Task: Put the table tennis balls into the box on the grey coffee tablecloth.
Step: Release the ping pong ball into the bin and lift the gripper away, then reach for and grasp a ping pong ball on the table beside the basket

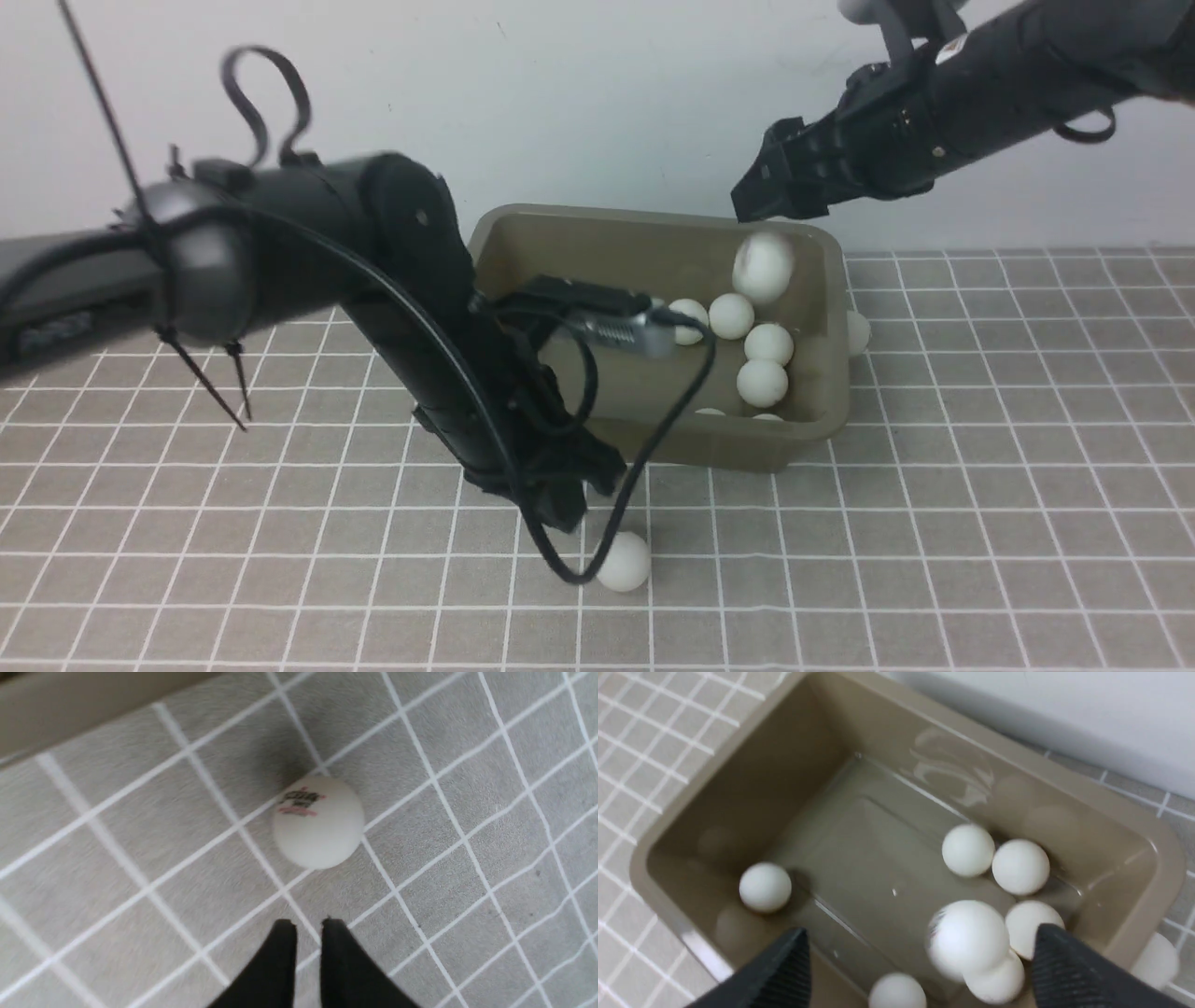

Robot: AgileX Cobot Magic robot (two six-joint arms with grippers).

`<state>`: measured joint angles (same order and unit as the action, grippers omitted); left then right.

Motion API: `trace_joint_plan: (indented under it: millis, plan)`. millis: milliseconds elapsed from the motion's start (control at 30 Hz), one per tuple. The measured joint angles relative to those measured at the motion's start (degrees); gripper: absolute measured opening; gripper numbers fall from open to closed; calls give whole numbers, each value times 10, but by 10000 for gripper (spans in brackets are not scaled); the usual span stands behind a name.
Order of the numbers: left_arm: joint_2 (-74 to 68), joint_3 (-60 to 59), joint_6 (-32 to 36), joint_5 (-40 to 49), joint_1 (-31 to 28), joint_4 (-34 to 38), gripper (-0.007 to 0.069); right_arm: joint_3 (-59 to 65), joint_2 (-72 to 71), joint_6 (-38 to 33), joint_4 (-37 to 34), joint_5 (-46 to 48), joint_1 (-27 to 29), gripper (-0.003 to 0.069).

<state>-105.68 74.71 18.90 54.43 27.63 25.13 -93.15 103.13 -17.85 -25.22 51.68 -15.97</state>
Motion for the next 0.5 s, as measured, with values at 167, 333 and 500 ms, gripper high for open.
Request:
trace_joint_plan:
  millis: [167, 333, 500]
  plan:
    - [-48, -1, 25, -57, 25, 7, 375, -32, -18, 30, 74, 68, 19, 503]
    - [-84, -1, 27, -89, 37, 7, 540, -25, -54, 46, 120, 126, 88, 198]
    - [-100, 3, 27, -91, 41, 6, 330, 52, -85, 30, 90, 143, 191, -2]
